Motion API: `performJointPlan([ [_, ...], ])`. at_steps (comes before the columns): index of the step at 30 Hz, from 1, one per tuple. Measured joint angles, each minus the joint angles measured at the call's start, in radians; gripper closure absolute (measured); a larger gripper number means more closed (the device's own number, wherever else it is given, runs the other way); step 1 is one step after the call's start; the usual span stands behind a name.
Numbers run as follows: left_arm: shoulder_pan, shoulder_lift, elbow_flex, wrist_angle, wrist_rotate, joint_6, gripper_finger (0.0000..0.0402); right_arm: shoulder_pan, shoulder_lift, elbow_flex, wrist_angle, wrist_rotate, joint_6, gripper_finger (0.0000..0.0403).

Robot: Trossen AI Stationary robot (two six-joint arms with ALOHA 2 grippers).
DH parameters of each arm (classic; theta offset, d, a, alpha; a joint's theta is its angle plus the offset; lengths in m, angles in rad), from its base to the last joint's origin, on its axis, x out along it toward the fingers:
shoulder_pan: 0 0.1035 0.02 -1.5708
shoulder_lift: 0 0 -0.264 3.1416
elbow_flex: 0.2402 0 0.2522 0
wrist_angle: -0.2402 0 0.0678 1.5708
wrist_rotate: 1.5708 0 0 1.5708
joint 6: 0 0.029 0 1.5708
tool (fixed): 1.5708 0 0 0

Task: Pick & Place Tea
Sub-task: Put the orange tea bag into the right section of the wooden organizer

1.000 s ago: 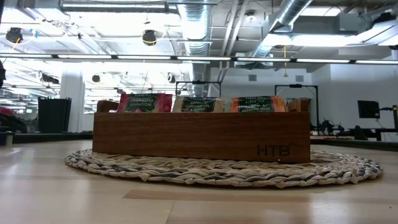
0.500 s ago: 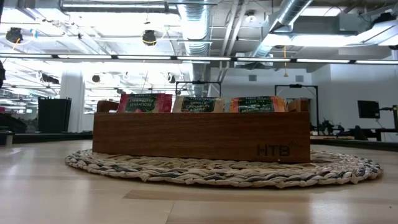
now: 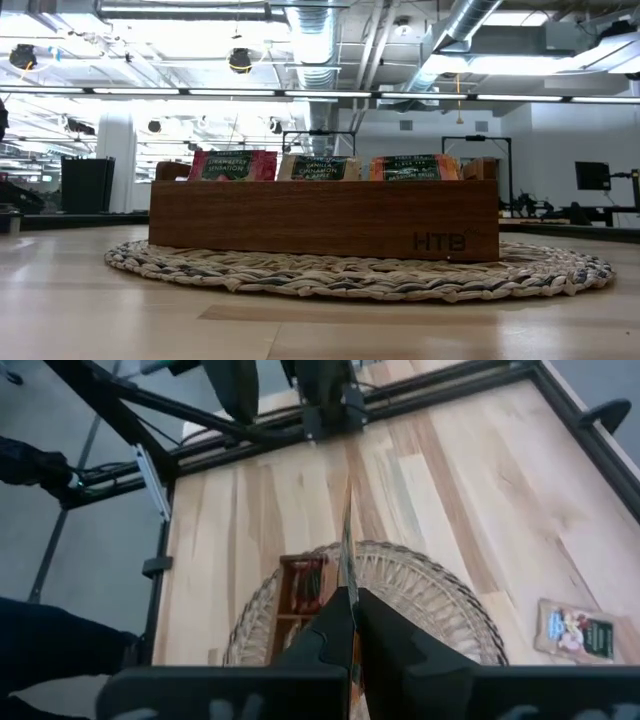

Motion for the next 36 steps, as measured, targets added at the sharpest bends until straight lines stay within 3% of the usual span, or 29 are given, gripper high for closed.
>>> performJointPlan([
  [6, 0.000, -0.023, -0.109, 0.076, 0.015, -0.031, 0.0332, 0.000, -0.010, -0.008, -0.034, 0.008, 0.001, 0.0403],
  [11, -0.009, -0.114, -0.315, 0.259, 0.026, -0.119, 0.0334, 0.005, -0.049, -0.051, -0.036, 0.025, 0.014, 0.0403],
  [15, -0.011, -0.222, -0.456, 0.398, -0.035, -0.159, 0.0341, 0.026, -0.081, -0.090, -0.029, 0.051, 0.038, 0.0403],
  [19, -0.010, -0.310, -0.553, 0.437, -0.139, -0.165, 0.0346, 0.063, -0.107, -0.156, -0.008, 0.057, 0.086, 0.0403],
  [25, -0.001, -0.426, -0.670, 0.493, -0.279, -0.194, 0.0349, 0.134, -0.167, -0.353, 0.203, 0.081, 0.223, 0.0403],
  [29, 0.001, -0.463, -0.724, 0.500, -0.290, -0.241, 0.0349, 0.208, -0.192, -0.486, 0.349, 0.164, 0.330, 0.0403],
  [36, -0.001, -0.474, -0.754, 0.507, -0.286, -0.293, 0.0349, 0.374, -0.132, -0.600, 0.463, 0.322, 0.505, 0.0403],
])
